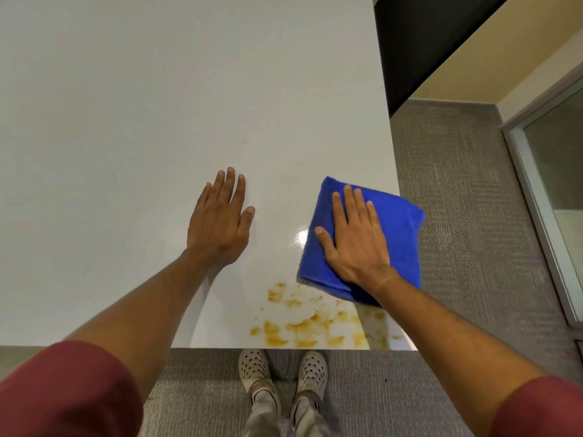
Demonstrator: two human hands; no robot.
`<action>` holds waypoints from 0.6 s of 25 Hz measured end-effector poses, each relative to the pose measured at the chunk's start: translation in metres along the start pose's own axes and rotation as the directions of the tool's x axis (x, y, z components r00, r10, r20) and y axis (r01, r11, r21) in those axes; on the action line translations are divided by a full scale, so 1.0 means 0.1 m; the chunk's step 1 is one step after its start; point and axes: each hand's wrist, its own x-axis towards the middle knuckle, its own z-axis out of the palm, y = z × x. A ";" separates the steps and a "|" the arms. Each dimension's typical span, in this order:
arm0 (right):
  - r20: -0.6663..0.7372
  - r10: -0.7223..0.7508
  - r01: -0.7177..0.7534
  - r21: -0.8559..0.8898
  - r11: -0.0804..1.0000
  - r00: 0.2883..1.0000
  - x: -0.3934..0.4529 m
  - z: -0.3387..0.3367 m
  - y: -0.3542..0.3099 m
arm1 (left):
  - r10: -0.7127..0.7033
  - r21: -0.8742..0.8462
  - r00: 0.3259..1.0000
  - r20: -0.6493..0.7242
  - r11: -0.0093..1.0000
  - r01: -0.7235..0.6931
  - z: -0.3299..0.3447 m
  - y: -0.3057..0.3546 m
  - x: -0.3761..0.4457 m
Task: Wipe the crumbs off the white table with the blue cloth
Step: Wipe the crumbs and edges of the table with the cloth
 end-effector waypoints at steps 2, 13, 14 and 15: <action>0.038 -0.087 0.087 0.006 0.996 0.995 -0.04 0.00 -0.05 | -0.007 -0.015 1.000 0.018 1.000 0.007 -0.01 0.01 -0.13; 0.033 -0.186 0.186 0.012 0.982 0.982 -0.27 0.10 -0.63 | -0.055 0.033 0.998 0.013 0.998 0.055 0.06 0.00 -0.88; 0.041 -0.216 0.215 0.015 0.976 0.976 -0.30 0.12 -0.68 | -0.059 0.037 0.998 0.006 0.998 0.059 0.06 0.00 -0.89; 0.047 -0.239 0.238 0.019 0.971 0.970 -0.32 0.14 -0.73 | -0.060 0.035 0.998 0.002 0.998 0.059 0.06 0.01 -0.89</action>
